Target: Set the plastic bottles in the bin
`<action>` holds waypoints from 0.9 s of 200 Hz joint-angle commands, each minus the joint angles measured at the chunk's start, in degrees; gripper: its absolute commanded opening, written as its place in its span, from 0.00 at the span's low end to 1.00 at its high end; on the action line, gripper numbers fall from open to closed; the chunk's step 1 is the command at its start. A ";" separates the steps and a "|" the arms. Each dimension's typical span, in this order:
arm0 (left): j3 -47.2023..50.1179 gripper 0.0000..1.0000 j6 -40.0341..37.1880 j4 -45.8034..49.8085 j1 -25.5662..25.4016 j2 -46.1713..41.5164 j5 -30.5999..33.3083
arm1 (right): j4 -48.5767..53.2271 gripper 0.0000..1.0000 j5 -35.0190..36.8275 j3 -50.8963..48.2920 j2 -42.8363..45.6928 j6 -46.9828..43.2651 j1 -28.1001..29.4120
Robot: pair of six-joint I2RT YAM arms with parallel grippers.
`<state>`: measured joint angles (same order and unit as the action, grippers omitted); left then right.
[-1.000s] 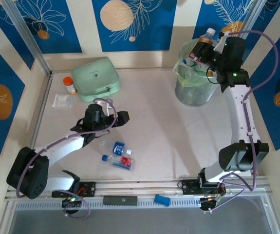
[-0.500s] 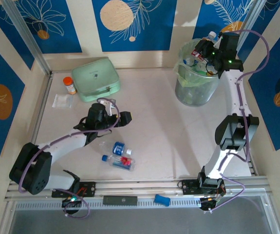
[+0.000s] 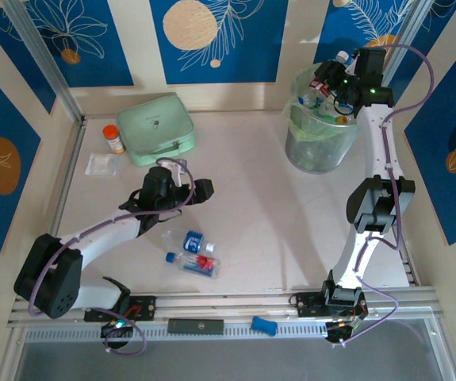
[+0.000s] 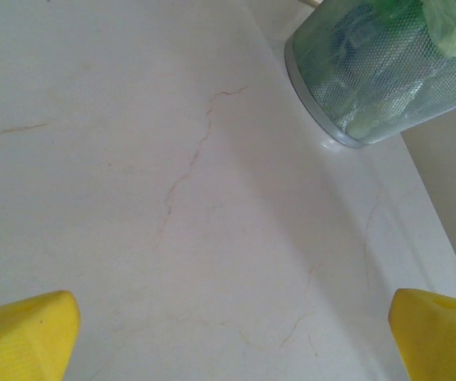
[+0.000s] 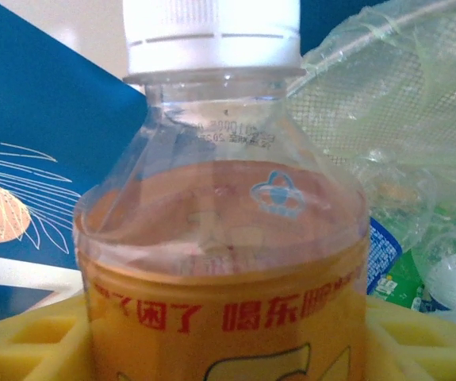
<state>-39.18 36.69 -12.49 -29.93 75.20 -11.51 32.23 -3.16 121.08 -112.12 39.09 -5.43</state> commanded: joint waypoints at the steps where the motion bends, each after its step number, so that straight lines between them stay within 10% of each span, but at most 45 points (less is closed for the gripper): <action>1: -0.17 1.00 -1.61 1.21 -0.56 -2.58 1.90 | 1.61 0.69 -0.19 2.14 0.11 0.11 0.15; 123: -0.04 1.00 -5.11 14.89 -0.48 -12.86 14.99 | -3.36 0.79 3.33 -3.62 10.42 -6.23 4.57; 180: -0.25 1.00 -4.99 26.88 -0.47 -18.35 17.84 | -10.85 0.99 4.07 -18.47 21.50 -14.03 13.25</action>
<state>-38.50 32.45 6.31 -29.93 59.00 3.90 26.06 0.49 108.20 -94.21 29.34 5.32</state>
